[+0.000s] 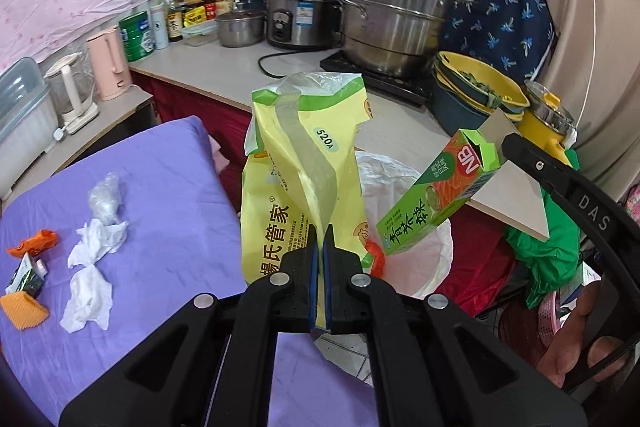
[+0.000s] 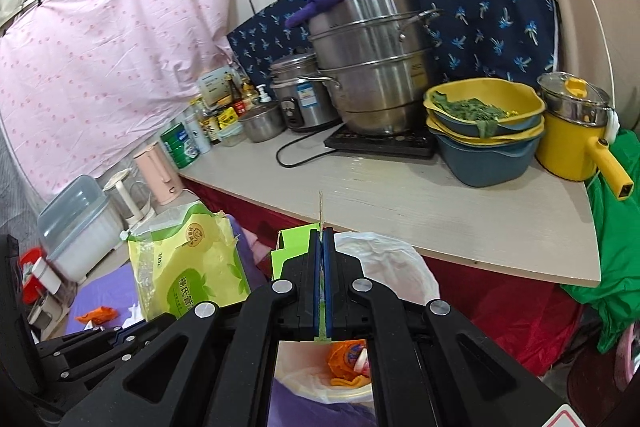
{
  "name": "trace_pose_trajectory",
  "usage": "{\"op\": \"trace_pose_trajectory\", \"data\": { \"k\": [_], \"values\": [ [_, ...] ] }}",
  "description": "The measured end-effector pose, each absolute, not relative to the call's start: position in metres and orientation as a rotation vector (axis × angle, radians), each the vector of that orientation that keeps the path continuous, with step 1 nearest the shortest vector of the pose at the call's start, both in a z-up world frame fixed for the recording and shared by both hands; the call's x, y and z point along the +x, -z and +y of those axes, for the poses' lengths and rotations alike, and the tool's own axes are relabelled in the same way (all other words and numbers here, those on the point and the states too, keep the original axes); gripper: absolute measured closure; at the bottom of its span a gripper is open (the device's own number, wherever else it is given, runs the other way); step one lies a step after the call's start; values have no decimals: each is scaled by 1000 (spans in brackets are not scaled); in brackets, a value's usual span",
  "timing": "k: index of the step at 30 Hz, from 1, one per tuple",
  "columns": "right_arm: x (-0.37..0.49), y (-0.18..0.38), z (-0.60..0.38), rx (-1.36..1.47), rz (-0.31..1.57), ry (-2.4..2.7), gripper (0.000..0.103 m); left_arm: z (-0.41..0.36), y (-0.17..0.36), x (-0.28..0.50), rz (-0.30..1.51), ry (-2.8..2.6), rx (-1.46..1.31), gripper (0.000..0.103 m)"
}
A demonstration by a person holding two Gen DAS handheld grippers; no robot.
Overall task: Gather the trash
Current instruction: 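Carry the juice box and snack bag over the white-lined bin with both grippers, then open both grippers to drop the juice box and snack bag into the bin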
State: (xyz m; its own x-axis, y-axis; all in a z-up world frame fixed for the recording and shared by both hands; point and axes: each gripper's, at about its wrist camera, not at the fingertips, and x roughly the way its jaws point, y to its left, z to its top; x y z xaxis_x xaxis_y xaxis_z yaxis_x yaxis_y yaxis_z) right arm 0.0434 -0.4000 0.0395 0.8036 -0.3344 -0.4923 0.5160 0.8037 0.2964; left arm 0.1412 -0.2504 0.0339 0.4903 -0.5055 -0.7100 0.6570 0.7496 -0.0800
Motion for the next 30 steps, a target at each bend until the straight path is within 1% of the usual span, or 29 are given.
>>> {"op": "trace_pose_trajectory", "data": {
  "k": [11,23,25,26,27,30],
  "values": [
    [56,-6,-433,495,485,497,101,-294,-1,151,849,737,264,101],
    [69,10,-452,533,500,510,101,-316,21,165,880,746,295,99],
    [71,11,-454,539,500,511,101,-317,22,167,878,735,298,88],
    [71,11,-455,544,499,510,101,-317,22,167,874,727,296,72],
    [72,11,-456,551,498,508,101,-316,22,168,866,717,291,60],
    [74,10,-456,557,496,503,99,-312,18,169,838,699,271,49]
  ]
}}
